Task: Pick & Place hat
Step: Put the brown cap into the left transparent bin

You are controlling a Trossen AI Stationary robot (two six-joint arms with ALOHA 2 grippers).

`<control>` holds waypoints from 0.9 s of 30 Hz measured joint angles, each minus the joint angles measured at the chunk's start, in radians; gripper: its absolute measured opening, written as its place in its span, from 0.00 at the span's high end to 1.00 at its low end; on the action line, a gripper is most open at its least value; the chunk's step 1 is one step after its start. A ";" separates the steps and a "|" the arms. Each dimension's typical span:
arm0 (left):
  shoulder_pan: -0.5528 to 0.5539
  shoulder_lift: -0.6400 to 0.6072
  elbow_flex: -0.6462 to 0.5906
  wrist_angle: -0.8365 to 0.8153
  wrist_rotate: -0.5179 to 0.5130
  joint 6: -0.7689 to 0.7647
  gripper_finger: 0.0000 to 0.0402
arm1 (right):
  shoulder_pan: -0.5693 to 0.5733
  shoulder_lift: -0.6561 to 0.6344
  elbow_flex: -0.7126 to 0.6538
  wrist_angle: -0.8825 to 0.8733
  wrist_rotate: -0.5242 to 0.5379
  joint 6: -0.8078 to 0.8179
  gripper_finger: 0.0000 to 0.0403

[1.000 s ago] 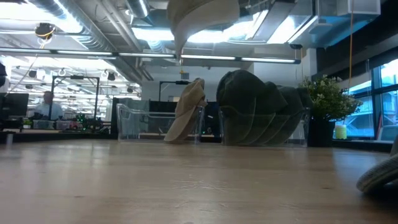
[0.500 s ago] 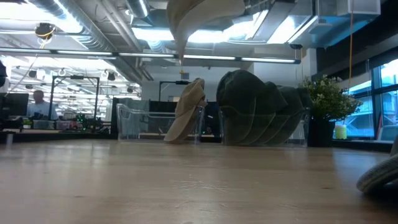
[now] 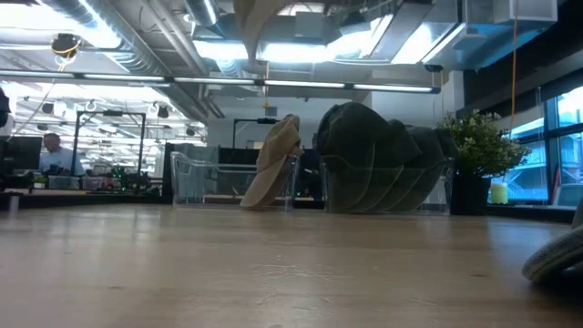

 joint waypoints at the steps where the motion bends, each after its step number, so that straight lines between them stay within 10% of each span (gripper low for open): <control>1: -0.003 0.000 0.000 0.011 0.002 0.000 0.62 | 0.000 0.002 0.000 0.000 0.000 0.002 0.99; 27: -0.015 -0.002 0.000 0.001 0.080 -0.019 0.92 | -0.001 0.004 0.000 -0.010 0.001 -0.022 0.96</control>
